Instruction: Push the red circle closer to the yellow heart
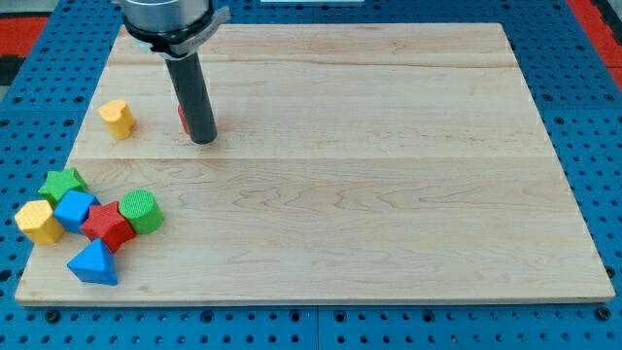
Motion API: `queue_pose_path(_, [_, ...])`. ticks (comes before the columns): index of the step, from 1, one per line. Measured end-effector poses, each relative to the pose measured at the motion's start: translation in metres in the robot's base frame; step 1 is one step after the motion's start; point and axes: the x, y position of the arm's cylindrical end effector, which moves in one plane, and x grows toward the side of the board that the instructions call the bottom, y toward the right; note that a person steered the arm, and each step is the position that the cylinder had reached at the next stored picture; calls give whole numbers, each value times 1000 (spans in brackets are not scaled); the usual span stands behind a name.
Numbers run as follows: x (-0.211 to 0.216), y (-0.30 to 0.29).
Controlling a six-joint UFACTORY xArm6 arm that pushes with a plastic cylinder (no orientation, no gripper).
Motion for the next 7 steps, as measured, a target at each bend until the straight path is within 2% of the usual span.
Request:
queue_pose_path(2, [-11, 24])
queue_pose_path(4, [-32, -40])
queue_pose_path(7, [-44, -75])
